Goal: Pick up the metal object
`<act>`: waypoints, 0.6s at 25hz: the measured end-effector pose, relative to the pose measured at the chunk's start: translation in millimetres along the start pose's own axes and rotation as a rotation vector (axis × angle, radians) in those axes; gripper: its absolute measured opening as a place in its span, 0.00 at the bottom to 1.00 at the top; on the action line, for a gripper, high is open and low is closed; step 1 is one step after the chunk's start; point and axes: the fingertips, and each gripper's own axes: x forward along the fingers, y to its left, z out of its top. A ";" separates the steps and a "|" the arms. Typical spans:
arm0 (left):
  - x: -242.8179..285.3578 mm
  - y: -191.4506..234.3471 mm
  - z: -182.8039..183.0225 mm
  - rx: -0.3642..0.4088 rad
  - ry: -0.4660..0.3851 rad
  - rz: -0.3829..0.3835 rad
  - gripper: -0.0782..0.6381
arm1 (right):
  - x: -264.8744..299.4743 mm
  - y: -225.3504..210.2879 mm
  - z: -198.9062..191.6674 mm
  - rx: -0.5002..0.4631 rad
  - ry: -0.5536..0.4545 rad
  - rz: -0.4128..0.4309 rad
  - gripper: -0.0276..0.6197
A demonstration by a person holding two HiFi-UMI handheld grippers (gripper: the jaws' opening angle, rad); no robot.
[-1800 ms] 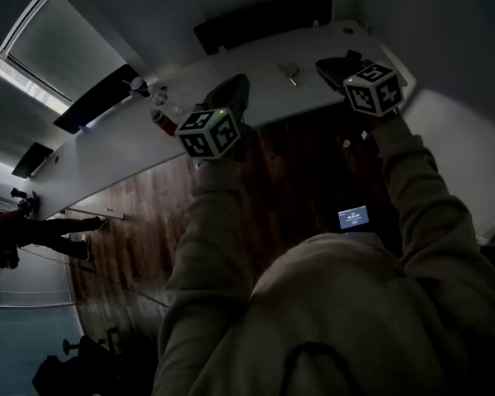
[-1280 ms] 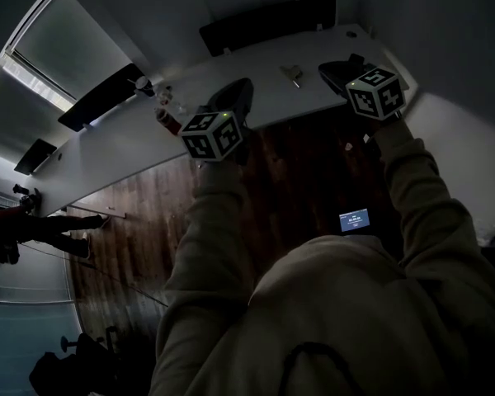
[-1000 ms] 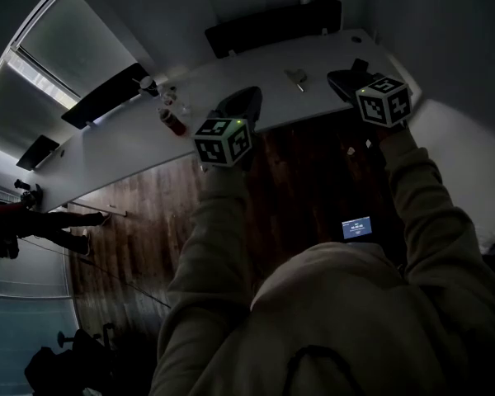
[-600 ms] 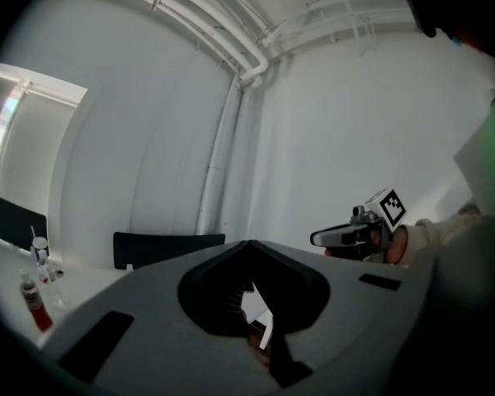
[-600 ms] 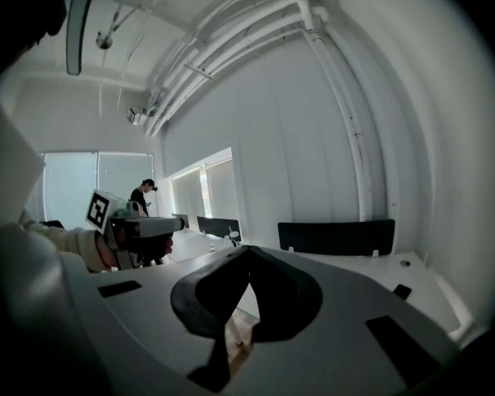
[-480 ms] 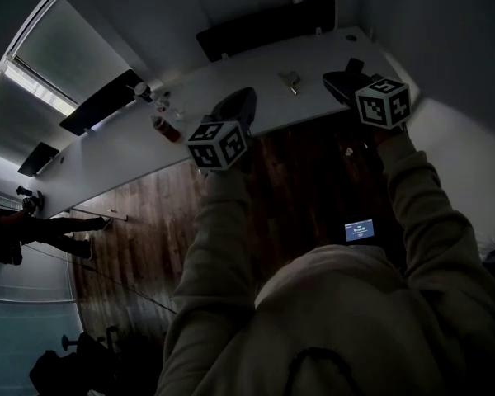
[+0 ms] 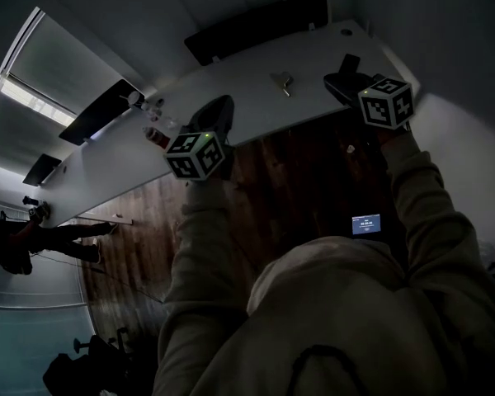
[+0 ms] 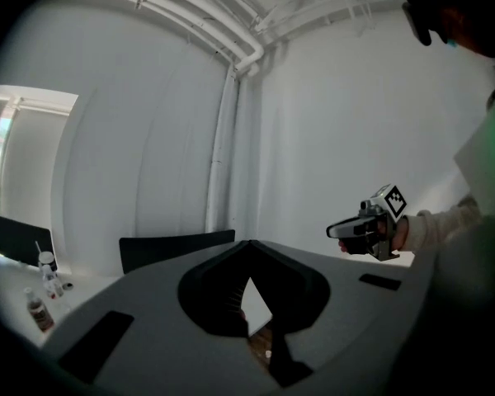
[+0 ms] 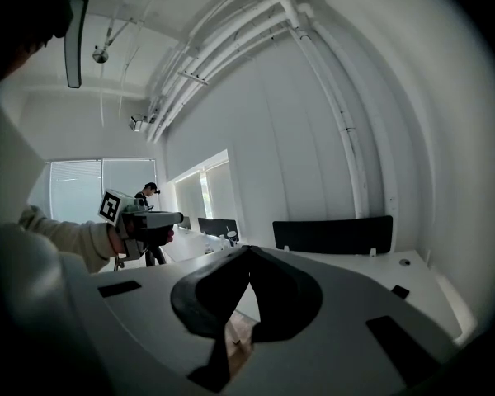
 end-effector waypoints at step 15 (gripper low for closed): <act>69.3 110.7 -33.1 -0.021 0.006 -0.015 0.12 | 69.2 -26.7 -0.5 -0.079 0.029 0.071 0.07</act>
